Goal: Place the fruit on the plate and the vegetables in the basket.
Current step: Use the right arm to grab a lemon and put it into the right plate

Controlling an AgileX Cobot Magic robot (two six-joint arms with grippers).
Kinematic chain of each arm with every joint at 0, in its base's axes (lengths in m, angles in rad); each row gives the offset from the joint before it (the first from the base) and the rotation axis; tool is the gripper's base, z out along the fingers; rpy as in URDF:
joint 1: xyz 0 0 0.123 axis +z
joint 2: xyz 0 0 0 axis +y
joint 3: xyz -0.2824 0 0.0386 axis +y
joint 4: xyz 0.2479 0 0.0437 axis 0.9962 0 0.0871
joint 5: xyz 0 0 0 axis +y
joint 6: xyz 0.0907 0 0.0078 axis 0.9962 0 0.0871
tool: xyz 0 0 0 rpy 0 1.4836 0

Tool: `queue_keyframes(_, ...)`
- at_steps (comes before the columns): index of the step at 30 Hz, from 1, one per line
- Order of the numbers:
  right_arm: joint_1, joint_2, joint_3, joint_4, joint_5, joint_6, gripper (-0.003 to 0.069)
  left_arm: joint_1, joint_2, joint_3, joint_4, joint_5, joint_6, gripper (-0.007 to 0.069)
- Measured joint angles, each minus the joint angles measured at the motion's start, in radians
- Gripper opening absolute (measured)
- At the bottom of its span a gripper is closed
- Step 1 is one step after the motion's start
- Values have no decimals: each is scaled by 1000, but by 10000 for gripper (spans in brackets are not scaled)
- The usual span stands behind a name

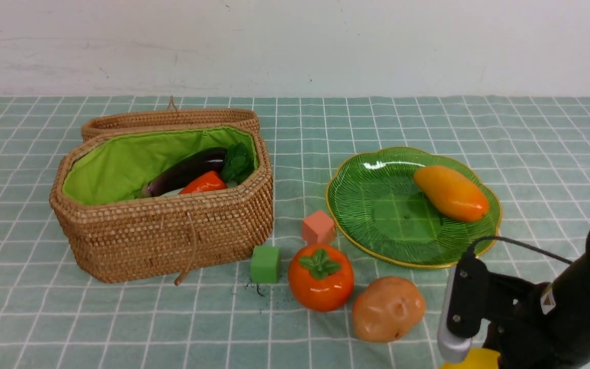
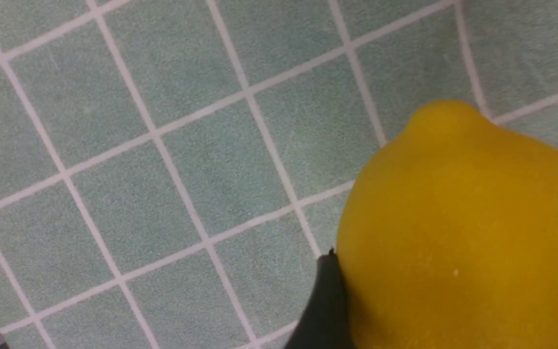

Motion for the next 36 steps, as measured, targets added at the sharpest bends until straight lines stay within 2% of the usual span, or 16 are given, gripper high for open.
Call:
queue_keyframes(4, 0, -26, -51, -36, 18, 75, 584, 0, 0, 0, 0, 0, 0, 137)
queue_keyframes(10, -11, 5, -251, -114, 28, 245, 584, 0, 0, 0, 0, 0, 0, 137)
queue_keyframes(12, -46, 64, -369, -127, 7, 311, 584, 0, 0, 0, 0, 0, 0, 137)
queue_keyframes(18, -115, 230, -511, -138, -184, 351, 584, 0, 0, 0, 0, 0, 0, 137)
queue_keyframes(23, -134, 393, -527, -141, -369, 390, 584, 0, 0, 0, 0, 0, 0, 137)
queue_keyframes(29, -134, 522, -527, -141, -427, 450, 584, 0, 0, 0, 0, 0, 0, 137)
queue_keyframes(36, -134, 553, -527, -141, -429, 476, 586, 0, 0, 0, 0, 0, 0, 137)
